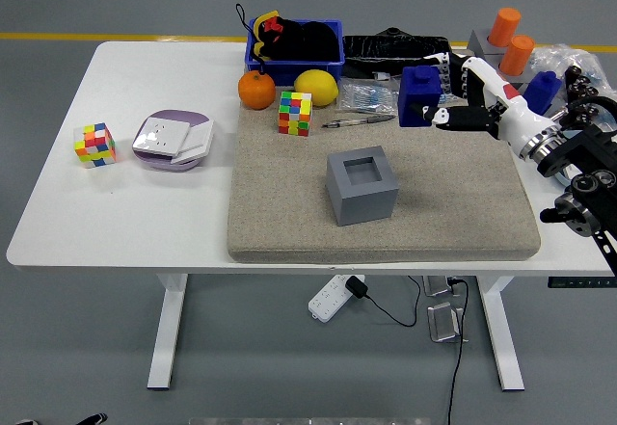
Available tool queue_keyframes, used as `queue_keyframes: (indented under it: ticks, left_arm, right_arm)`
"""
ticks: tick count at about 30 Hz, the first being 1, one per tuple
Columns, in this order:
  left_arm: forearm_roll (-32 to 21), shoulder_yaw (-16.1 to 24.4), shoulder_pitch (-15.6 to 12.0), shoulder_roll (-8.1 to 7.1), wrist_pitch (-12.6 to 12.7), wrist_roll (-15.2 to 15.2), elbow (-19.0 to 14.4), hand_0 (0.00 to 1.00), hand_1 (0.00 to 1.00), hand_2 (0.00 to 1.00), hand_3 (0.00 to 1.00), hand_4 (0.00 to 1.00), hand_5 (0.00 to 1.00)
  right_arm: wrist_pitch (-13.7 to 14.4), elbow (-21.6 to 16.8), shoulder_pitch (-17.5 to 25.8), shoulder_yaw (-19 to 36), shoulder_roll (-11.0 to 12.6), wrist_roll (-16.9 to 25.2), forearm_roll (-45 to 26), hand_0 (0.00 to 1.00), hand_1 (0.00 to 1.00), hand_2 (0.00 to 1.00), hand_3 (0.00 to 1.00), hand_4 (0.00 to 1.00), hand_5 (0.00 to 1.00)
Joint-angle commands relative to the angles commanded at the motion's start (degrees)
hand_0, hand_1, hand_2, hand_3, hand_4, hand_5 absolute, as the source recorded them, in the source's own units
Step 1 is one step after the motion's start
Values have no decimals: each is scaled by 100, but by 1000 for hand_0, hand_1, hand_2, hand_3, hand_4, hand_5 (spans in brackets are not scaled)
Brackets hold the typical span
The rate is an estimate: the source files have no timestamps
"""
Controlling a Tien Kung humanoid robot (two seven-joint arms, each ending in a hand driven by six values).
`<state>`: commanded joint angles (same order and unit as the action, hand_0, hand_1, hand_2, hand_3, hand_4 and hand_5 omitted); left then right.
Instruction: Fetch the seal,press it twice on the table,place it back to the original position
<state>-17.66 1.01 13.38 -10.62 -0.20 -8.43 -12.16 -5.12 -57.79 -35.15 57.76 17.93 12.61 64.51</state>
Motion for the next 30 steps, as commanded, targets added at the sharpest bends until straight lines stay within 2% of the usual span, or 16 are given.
queue_keyframes:
  ticks: [6, 13, 22, 30]
  left_arm:
    - [40, 40, 18, -2, 9, 8, -5, 813, 804, 774, 814, 701, 430]
    - [8, -10, -4, 3, 5, 2, -2, 813, 805, 773, 814, 701, 430]
    - [64, 57, -17, 33, 8, 7, -5, 813, 805, 774, 814, 701, 428]
    - [32, 40, -16, 42, 2, 3, 4, 812, 805, 774, 814, 701, 430]
  right_arm:
    - [62, 323, 336, 125, 98, 19, 87, 572, 428, 419, 433, 697, 2]
    - [168, 835, 711, 129, -40, 72, 116, 572, 428, 419, 432, 697, 2]
    - [236, 1288, 974, 91, -277, 133, 138, 574, 427, 416, 428, 692, 2]
    - [241, 1332, 1053, 107, -312, 128, 132, 574, 427, 416, 425, 692, 2]
